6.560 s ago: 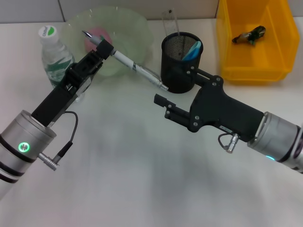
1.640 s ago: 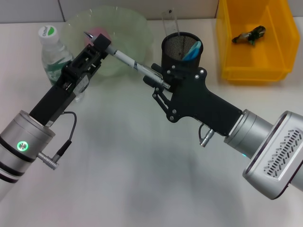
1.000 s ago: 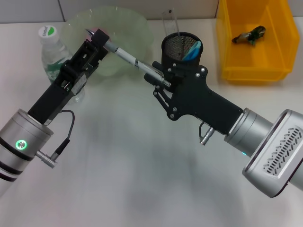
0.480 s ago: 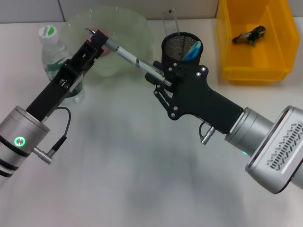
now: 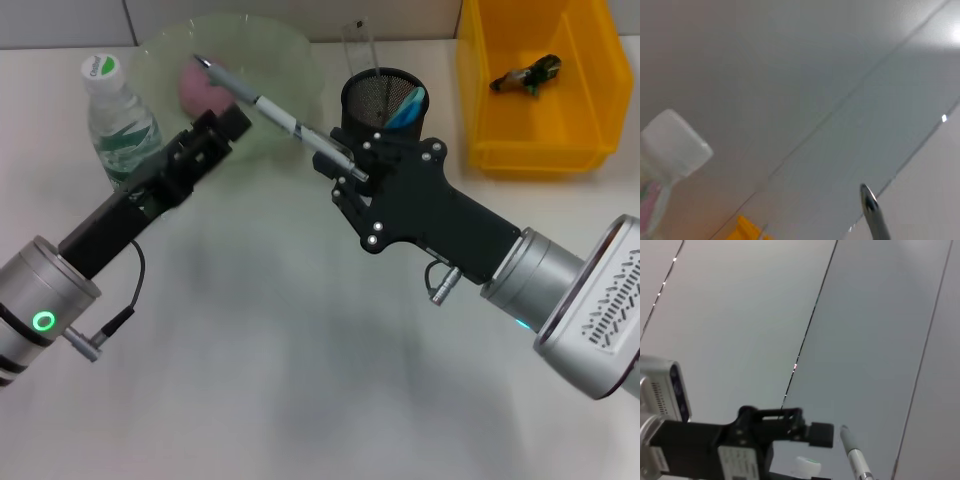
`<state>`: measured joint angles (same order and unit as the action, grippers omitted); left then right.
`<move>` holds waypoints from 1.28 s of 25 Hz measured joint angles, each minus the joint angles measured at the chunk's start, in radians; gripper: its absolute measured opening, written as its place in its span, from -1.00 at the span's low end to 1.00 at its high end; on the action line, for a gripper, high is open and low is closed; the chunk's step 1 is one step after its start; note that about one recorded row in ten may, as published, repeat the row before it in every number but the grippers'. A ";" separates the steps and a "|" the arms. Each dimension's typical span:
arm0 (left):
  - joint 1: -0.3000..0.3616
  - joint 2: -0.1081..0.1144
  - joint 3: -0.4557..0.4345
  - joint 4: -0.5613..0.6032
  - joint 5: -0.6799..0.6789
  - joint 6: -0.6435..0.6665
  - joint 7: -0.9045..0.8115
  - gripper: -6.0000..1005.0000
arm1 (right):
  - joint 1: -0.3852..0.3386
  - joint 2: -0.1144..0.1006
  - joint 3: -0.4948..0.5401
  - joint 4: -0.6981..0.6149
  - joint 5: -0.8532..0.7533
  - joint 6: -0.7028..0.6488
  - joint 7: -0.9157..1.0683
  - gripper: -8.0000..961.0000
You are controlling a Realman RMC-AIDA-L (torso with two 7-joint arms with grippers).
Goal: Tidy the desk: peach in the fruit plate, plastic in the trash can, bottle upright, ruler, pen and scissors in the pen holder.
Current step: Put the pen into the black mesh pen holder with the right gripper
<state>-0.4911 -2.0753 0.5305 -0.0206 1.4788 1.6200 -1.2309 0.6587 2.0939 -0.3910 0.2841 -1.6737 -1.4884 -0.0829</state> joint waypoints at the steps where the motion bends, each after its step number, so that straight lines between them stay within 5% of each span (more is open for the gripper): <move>1: 0.003 0.000 0.029 0.010 0.000 0.001 0.081 0.65 | -0.003 0.000 0.000 -0.005 0.000 -0.001 0.013 -0.60; 18: 0.044 0.002 0.227 0.141 0.000 0.017 0.467 0.64 | -0.039 0.000 0.000 -0.018 0.001 -0.001 0.084 -0.60; 27: 0.093 0.009 0.389 0.297 0.002 -0.004 0.530 0.64 | -0.060 -0.001 0.000 -0.048 0.001 -0.005 0.181 -0.60; 32: 0.107 0.008 0.402 0.307 0.002 -0.026 0.600 0.64 | -0.073 -0.005 -0.010 -0.089 0.000 -0.030 0.285 -0.60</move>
<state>-0.3843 -2.0673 0.9329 0.2865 1.4804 1.5941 -0.6309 0.5853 2.0884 -0.4012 0.1946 -1.6736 -1.5179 0.2021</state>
